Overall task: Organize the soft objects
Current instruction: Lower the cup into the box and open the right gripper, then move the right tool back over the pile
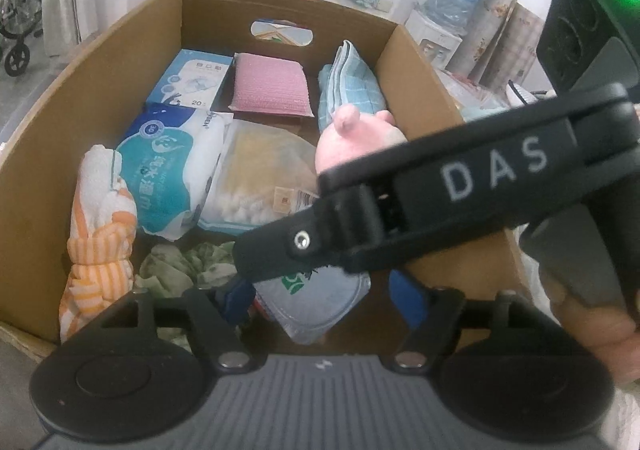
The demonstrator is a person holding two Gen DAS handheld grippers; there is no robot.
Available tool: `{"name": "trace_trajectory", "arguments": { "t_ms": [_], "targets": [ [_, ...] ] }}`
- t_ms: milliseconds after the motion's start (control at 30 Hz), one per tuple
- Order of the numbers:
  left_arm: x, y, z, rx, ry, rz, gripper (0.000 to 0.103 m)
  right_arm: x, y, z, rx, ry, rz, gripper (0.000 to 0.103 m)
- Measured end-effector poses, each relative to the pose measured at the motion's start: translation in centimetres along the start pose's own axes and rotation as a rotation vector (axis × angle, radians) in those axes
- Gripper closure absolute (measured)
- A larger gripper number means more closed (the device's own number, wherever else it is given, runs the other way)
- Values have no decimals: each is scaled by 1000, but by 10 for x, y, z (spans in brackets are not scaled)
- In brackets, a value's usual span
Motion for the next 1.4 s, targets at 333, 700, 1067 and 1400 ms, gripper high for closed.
{"name": "trace_trajectory", "arguments": {
  "t_ms": [333,700,1067,1400],
  "targets": [
    [-2,3,-4,-2,9,14,18,6,19,26,92,39,-64,19],
    [4,11,2,89,65,-64,13,30,17,89,253,123,-144,19],
    [27,14,-6,125,25,-182,12,79,-40,161,439,243,-291,18],
    [24,16,-12,75,-3,-126,14,129,-119,207,566,340,-466,14]
  ]
}}
Point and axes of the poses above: each gripper's, at about its wrist camera, not at the fingertips, and z roughly against the way its jaws point, x to its right, y to its top, the point moved 1 cm from there along -z, roughly the way its jaws point, and after that the axes turned 14 degrees about x, right-handed, at the moved point
